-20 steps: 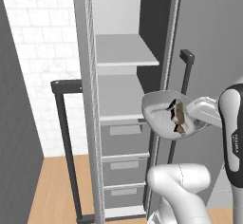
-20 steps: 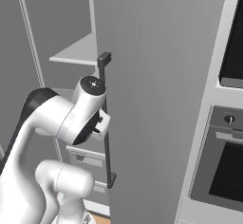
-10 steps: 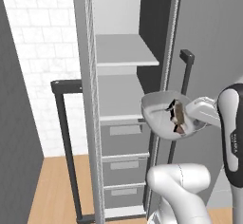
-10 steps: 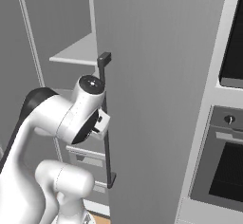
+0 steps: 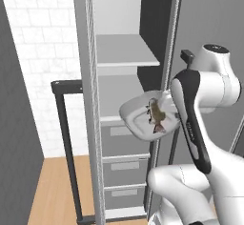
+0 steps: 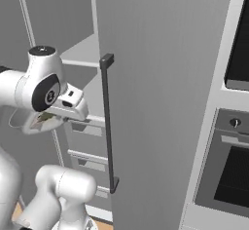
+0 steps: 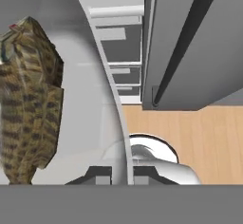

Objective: Take the meat container that has the fish and place it on the second highest rack of the freezer. Then take the vegetable container that has the carrot and eggplant and place it on the highest rack of the freezer.

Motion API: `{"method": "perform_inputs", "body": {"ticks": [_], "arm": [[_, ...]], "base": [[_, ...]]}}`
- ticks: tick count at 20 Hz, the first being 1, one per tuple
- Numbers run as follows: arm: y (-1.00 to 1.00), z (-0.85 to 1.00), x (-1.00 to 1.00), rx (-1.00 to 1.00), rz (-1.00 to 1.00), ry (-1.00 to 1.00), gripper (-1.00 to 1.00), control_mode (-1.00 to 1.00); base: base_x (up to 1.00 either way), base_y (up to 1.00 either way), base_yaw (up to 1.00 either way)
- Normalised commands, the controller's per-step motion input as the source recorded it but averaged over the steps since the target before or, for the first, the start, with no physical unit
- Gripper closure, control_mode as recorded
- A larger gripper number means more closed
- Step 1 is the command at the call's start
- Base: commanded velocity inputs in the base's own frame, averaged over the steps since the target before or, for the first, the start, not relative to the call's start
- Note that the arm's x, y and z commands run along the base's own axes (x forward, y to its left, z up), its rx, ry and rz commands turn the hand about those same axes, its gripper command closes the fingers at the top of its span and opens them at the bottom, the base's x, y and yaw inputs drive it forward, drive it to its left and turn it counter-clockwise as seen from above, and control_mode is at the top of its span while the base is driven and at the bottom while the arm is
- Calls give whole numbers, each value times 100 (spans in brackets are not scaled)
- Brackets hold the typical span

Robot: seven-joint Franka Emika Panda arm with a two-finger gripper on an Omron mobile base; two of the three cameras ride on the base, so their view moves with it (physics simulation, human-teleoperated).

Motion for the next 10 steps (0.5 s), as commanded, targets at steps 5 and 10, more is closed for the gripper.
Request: {"method": "perform_inputs", "body": {"ticks": [5,10], "arm": [[6,-46,54,0,-6,-1,100,-100],[0,-35,79,8,-26,-8,100,-100]], "base": [[0,0,0],[0,0,0]]}}
